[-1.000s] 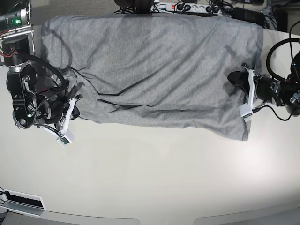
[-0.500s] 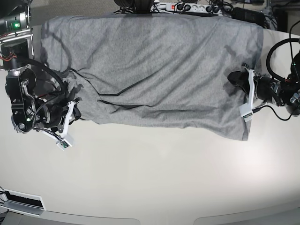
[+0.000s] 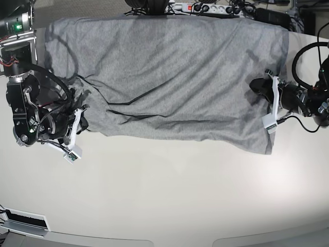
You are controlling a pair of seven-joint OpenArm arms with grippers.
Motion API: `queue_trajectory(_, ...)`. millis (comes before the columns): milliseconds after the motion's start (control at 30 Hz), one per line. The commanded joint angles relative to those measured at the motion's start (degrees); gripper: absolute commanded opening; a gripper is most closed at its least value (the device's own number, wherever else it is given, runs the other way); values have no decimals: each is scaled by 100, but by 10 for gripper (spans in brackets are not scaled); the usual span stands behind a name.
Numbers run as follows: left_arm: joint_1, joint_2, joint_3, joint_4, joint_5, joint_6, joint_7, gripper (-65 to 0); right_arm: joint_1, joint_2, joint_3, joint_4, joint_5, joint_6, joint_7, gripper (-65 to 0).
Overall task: Layout the t-shirt on the table in an organized manner, then fold the t-shirt properly
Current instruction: 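Release and regrasp the shirt edge with the right gripper, then pull the shirt edge outward with the right gripper, then release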
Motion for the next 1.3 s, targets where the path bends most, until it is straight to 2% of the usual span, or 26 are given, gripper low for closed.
queue_trajectory(0, -111, -111, -52, 57, -92, -30, -20, -650, 140, 83, 33, 79, 7, -138, 118, -440)
queue_trajectory(100, -114, -111, -52, 57, -96, -30, -22, -650, 142, 83, 33, 79, -249, -555, 125, -443)
queue_trajectory(167, -111, -111, -52, 57, -94, -30, -22, -650, 142, 83, 33, 79, -439, -791, 175, -467)
queue_trajectory(233, -111, -111, -52, 57, -94, -30, -22, -650, 142, 83, 33, 79, -566, -920, 210, -497)
queue_trajectory(333, -111, -111, -52, 57, -96, -30, -22, -650, 142, 81, 33, 79, -557, -925, 210, -505)
queue_trajectory(467, -111, -111, -52, 57, -96, -30, -22, -650, 140, 81, 33, 79, -511, -697, 269, -506)
queue_trajectory(500, -111, -111, -52, 57, -96, -30, -22, -650, 140, 81, 33, 79, -417, -614, 269, -534)
queue_trajectory(567, -111, -109, -52, 57, -96, -30, -24, -650, 144, 81, 33, 79, -269, -332, 258, -650)
queue_trajectory(733, -111, -111, -52, 57, -92, -30, -20, -650, 184, 85, 33, 157, 33, 61, 109, -650)
queue_trajectory(900, -111, -111, -52, 57, -90, -30, -20, -650, 166, 101, 166, 772, 511, 197, -363, -650)
queue_trajectory(1033, -111, -114, -52, 57, -85, -30, -17, -650, 44, 98, 584, 1471, 1036, 427, -573, -650)
queue_trajectory(1267, -111, -114, -52, 57, -87, -30, -22, -650, -17, 98, 1491, 2345, 1893, 427, -787, -650)
